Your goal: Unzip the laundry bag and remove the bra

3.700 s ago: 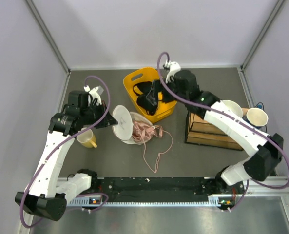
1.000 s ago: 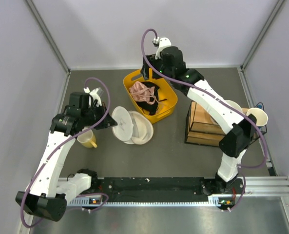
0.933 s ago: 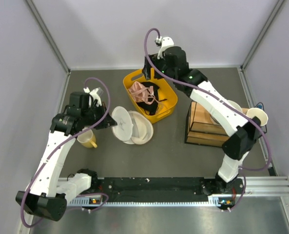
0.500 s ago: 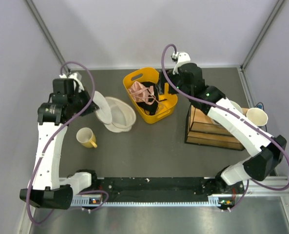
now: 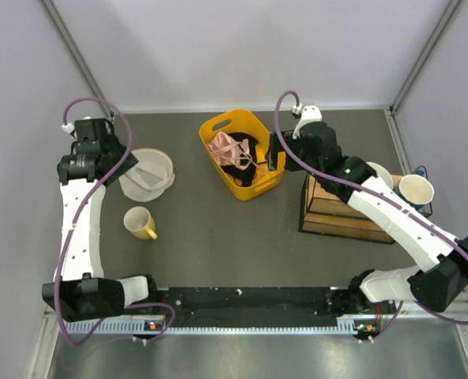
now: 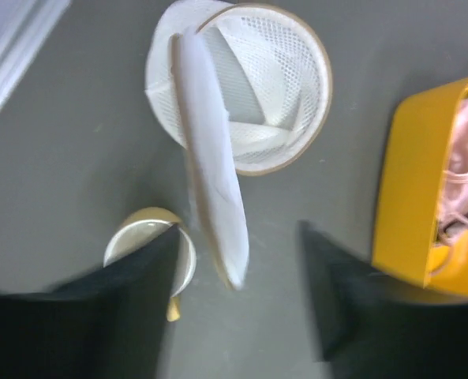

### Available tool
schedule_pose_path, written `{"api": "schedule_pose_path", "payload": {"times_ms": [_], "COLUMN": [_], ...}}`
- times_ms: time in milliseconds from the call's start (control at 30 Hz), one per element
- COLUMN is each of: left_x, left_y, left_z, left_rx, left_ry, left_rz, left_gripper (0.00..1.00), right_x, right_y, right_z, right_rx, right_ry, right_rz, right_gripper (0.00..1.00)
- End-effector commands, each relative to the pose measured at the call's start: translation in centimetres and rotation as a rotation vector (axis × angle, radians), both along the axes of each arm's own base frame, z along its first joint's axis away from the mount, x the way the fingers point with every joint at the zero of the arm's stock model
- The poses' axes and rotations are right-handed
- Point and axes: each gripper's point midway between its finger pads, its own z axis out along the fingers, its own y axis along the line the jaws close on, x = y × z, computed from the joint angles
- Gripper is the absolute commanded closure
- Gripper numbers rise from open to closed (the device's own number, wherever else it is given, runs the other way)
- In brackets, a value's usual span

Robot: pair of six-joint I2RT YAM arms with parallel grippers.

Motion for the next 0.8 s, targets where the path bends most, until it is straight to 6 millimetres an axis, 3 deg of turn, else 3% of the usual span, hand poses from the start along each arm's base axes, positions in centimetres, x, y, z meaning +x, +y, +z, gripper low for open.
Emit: {"api": "schedule_pose_path", "payload": {"times_ms": [0,33,133,233,500,667,700,767], "left_x": [0.1,0.2,0.5,0.1,-1.3,-1.5,-1.4,-1.0], "left_y": [1.9,1.5,0.2,-0.8,-0.7,-2.8,-4.5,-5.5], "left_z": [1.1,1.3,2.4,3.3,7.5,7.6,7.4,6.9], "left_rx": [0.003,-0.001,-0.012,-0.006,0.086,0.054,0.050,0.083], "left_ry": [-0.077,-0.089,-0.160,-0.208,-0.293,-0.319,-0.310,-0.292], "left_rz": [0.115,0.091,-0.004,-0.078,-0.137,-0.206,-0.256,-0.255], "left_gripper": [0.17,0.06,0.02,0.01,0.01,0.01,0.01,0.01], "right_x": [-0.3,-0.3,-0.6,-0.7,-0.3,0.1,0.3,0.4], "right_y": [-1.8,-1.9,-2.6,-3.2,-4.6,-4.4,-4.3,-4.1], "right_z": [1.6,1.6,2.1,2.7,5.0,6.1,6.0,6.3], "right_rx": [0.047,0.042,0.034,0.028,0.001,0.002,-0.005,-0.002], "right_ry": [-0.030,-0.028,-0.032,-0.052,-0.110,-0.130,-0.127,-0.131], "right_rz": [-0.090,-0.092,-0.114,-0.129,-0.183,-0.180,-0.178,-0.175], "right_gripper": [0.01,0.01,0.01,0.01,0.01,0.01,0.01,0.01]}}
